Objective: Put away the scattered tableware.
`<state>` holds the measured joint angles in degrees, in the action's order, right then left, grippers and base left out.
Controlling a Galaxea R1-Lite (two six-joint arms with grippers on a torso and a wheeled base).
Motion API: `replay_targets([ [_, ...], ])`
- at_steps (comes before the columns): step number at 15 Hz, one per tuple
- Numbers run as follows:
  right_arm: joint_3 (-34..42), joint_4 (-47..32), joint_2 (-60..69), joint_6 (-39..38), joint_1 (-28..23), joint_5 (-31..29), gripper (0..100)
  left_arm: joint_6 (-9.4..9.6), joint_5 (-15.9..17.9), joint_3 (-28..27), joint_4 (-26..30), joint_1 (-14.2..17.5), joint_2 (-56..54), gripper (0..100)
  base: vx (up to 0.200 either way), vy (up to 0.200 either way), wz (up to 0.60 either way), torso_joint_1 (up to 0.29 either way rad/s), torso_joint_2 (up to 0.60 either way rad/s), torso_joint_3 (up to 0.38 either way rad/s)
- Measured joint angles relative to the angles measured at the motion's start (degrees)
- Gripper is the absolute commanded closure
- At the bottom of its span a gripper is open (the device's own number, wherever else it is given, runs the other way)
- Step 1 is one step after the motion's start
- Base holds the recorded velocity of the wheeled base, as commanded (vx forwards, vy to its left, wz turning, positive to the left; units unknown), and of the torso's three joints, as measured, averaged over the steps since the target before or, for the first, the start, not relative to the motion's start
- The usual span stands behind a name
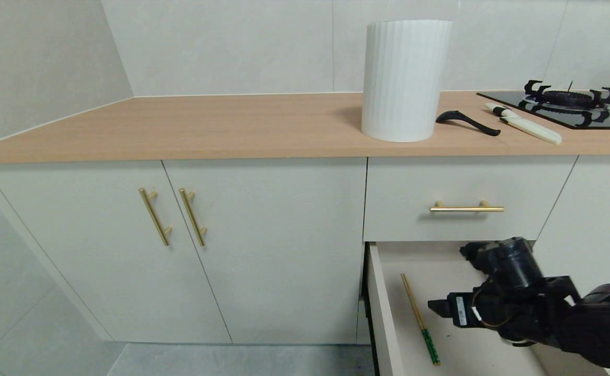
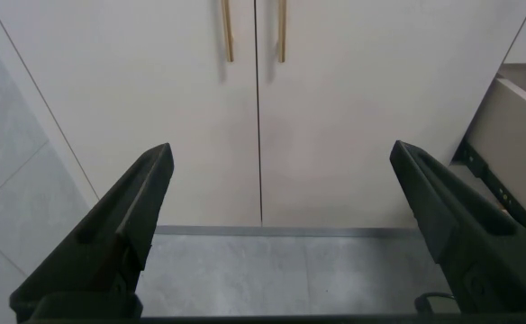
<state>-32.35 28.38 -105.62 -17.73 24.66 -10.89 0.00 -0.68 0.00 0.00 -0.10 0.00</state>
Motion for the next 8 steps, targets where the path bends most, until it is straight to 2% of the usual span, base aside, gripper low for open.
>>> replay_targets([
  [4,0.0,-2.1,13.1,6.5,-5.4,-0.3,0,0.00,0.0,0.0,0.0,0.0,0.0,0,0.000,0.000,0.00,0.000,0.00,0.000],
  [8,0.0,-2.0,17.7,7.6,-6.8,-0.5,0,0.00,0.0,0.0,0.0,0.0,0.0,0,0.000,0.000,0.00,0.000,0.00,0.000],
])
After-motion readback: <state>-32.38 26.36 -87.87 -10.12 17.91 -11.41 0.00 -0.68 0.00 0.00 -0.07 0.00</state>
